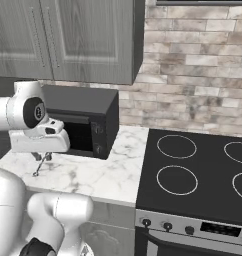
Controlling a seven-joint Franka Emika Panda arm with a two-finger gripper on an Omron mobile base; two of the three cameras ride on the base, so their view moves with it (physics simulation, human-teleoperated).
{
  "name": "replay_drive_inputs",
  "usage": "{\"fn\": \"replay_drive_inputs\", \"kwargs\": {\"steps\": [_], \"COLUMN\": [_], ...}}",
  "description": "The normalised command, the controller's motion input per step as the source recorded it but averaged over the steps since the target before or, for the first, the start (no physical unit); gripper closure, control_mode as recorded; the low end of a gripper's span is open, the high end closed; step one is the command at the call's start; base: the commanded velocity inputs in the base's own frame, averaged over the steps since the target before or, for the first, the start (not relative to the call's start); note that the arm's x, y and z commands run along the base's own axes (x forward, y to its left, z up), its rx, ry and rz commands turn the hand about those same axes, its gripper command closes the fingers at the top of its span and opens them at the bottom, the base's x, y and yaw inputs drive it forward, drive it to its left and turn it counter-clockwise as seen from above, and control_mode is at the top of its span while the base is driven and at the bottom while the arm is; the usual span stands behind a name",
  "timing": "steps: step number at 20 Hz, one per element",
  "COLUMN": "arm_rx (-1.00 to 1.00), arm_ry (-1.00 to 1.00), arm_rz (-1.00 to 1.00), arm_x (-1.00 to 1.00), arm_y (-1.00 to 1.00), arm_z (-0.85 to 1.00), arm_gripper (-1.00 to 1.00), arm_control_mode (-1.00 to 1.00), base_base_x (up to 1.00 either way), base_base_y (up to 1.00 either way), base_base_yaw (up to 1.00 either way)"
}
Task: Store the kebab skewer in the freezer for long-term storage. Close the freezer door after placing the cooked food.
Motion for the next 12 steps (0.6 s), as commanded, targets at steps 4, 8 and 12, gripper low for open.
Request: {"fn": "replay_drive_inputs", "kwargs": {"steps": [4,8,12], "arm_rx": [0.00,0.00,0.00], "arm_ry": [0.17,0.08,-0.04], "arm_rz": [-0.16,-0.14,-0.17], "arm_x": [0.00,-0.02,-0.29], "arm_y": [-0.73,-0.74,-0.35], "arm_z": [0.00,0.00,0.00], "arm_gripper": [1.00,1.00,1.00], "arm_control_mode": [-1.00,-1.00,-1.00], "base_base_x": [0.00,0.00,0.00], "base_base_y": [0.00,0.00,0.00], "base_base_yaw": [0.00,0.00,0.00]}}
